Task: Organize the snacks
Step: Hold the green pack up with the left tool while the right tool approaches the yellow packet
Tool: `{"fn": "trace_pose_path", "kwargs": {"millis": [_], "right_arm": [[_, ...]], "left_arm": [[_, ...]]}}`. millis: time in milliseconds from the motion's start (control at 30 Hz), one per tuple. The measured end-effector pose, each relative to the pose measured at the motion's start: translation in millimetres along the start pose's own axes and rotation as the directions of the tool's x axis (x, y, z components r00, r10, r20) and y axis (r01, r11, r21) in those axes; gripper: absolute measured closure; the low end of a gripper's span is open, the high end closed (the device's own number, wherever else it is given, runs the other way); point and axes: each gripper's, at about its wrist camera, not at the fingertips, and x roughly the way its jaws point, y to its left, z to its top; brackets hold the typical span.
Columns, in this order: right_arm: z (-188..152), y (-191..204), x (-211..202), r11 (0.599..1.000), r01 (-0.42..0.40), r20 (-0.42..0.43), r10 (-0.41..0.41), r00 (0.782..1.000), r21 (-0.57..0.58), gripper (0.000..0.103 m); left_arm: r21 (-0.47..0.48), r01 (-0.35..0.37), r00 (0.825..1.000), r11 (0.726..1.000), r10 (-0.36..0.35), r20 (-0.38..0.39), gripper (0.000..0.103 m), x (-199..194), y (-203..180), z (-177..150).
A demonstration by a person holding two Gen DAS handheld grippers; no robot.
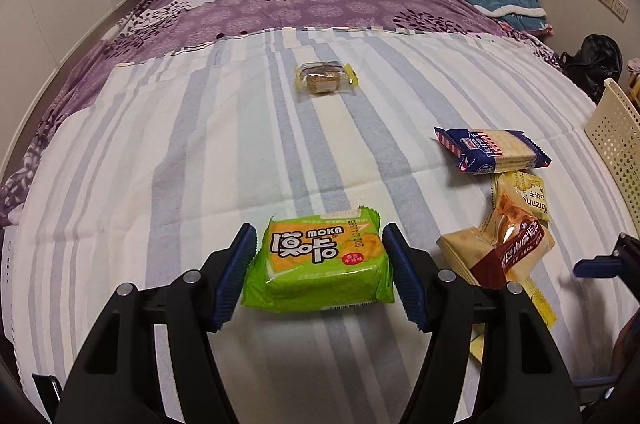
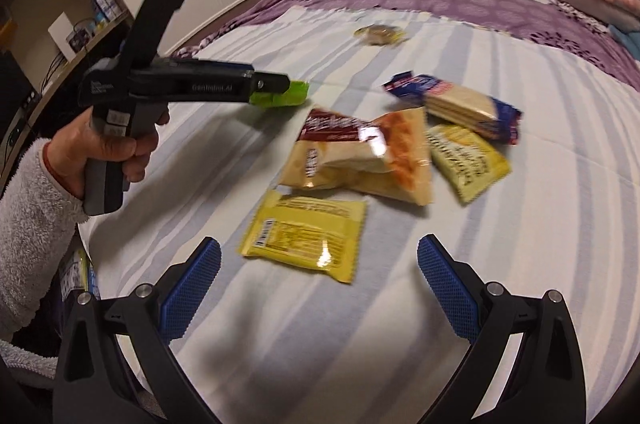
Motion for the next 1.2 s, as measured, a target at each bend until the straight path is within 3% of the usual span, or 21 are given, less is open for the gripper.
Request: {"fn": "trace_pose_path", "kwargs": {"millis": [100,400,567,667,867,900,967,1200], "right_arm": [[2,14,14,1.000,-0.006,-0.037,0.006,0.999,-0.013,0.005],[6,31,43,0.991,0.109,-0.088,-0.116,0.989,-0.073,0.006],[4,35,41,0.978,0.172,-0.072,-0.181,0.981,-0.115,0.023],[4,31,37,0.979,0.172,-0.062,-0.179,0.982,-0.111,0.030],[5,19,31,0.985,0.154,-0.052,-0.158,0.986,-0.075,0.035],[5,18,30,0.987,0.148,-0.050,-0.151,0.987,-0.068,0.035],[3,15,25,0.989,0.139,-0.041,-0.142,0.989,-0.057,0.035],[2,7,3,0.992,0.127,0.003,-0.127,0.992,-0.023,0.035]], "left_arm": [[-0.014,0.006,1.000,1.000,-0.006,0.007,0.036,-2,5,-4],[-0.058,0.012,1.000,0.998,-0.012,-0.002,0.036,2,14,-15],[-0.068,0.004,1.000,0.998,-0.005,-0.015,0.032,9,16,-21],[-0.083,-0.009,1.000,0.997,0.007,-0.026,0.024,13,18,-21],[-0.110,0.002,1.000,0.994,-0.005,-0.028,0.024,16,18,-23],[-0.110,0.002,1.000,0.994,-0.005,-0.025,0.024,16,17,-23],[-0.113,0.015,1.000,0.993,-0.017,-0.019,0.036,15,15,-23],[-0.104,0.005,1.000,0.995,-0.004,0.008,0.037,-2,7,-25]]}}
